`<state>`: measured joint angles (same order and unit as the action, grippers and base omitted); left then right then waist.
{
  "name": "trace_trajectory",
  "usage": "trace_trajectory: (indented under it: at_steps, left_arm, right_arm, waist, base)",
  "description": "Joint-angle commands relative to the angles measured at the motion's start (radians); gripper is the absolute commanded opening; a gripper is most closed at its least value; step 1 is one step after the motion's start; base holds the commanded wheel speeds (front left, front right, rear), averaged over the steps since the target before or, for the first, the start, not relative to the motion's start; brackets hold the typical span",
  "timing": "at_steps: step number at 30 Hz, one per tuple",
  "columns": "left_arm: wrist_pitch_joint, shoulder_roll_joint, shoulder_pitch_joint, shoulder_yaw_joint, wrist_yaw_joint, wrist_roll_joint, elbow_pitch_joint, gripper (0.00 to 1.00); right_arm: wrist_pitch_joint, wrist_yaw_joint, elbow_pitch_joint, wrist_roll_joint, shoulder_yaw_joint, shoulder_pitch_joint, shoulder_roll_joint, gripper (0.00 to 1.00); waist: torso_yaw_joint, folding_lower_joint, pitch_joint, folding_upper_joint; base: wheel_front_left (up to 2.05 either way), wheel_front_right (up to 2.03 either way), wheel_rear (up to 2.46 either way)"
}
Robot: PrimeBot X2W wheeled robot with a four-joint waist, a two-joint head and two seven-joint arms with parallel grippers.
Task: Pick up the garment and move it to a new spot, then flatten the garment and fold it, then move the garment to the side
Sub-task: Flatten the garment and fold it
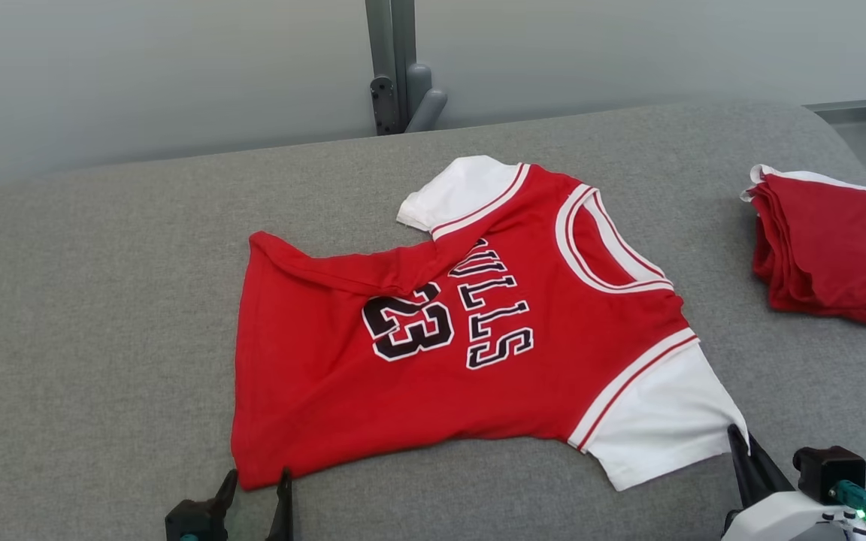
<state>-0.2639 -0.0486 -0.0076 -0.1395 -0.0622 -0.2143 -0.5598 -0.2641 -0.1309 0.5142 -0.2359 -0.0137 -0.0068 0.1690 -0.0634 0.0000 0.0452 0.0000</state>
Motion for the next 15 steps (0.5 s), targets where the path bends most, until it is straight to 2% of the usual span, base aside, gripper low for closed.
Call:
trace_trajectory:
  at_steps: [1,6,12,14,15]
  left_arm:
    - [0.000,-0.004,-0.028,0.003,0.006,0.007,-0.009,1.00]
    - [0.000,-0.004,-0.036,0.026,0.023,0.007,-0.017,1.00]
    - [0.000,-0.004,-0.024,0.000,-0.003,-0.018,-0.008,1.00]
    - [0.000,-0.004,-0.022,-0.008,-0.007,-0.023,-0.006,0.43]
    - [0.000,-0.004,-0.024,-0.013,-0.011,-0.027,-0.010,0.35]
  right_arm:
    - [0.000,0.000,-0.012,-0.004,-0.007,-0.013,-0.004,0.00]
    - [0.000,0.000,-0.033,-0.010,-0.014,-0.022,0.005,0.00]
    - [0.000,0.000,-0.030,-0.009,-0.015,-0.018,0.005,0.00]
    - [0.000,0.000,-0.028,-0.007,-0.016,-0.017,0.001,0.00]
    - [0.000,0.000,-0.027,-0.006,-0.017,-0.017,0.000,0.00]
  waist:
    - [-0.011,0.0000,0.013,0.0000]
    - [-0.007,0.0000,0.022,0.0000]
    - [0.000,0.0000,0.022,0.0000]
    - [0.001,0.0000,0.022,0.0000]
    - [0.002,0.0000,0.022,0.0000]
  base:
    - [0.00,0.00,0.00]
    - [0.00,0.00,0.00]
    - [0.00,0.00,0.00]
    - [0.00,0.00,0.00]
    - [0.00,0.00,0.00]
